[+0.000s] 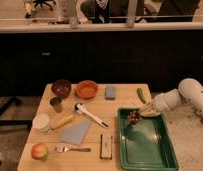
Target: Place grapes in tray
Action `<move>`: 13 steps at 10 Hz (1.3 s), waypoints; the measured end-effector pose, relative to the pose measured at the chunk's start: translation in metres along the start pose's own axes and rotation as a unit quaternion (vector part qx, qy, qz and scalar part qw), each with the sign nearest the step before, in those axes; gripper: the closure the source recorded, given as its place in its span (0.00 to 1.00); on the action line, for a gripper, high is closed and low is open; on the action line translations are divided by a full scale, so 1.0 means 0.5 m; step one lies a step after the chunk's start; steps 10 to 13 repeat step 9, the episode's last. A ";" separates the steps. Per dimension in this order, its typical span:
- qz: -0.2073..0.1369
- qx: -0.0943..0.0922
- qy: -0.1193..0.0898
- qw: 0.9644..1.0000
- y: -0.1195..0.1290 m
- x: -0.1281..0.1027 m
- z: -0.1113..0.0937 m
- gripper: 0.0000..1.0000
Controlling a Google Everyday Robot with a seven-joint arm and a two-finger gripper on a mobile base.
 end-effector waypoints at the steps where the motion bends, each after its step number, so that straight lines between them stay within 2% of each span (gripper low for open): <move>1: 0.000 0.000 0.000 1.000 0.000 0.000 0.000 0.20; 13: 0.000 0.000 0.000 1.000 0.000 0.000 0.000 0.20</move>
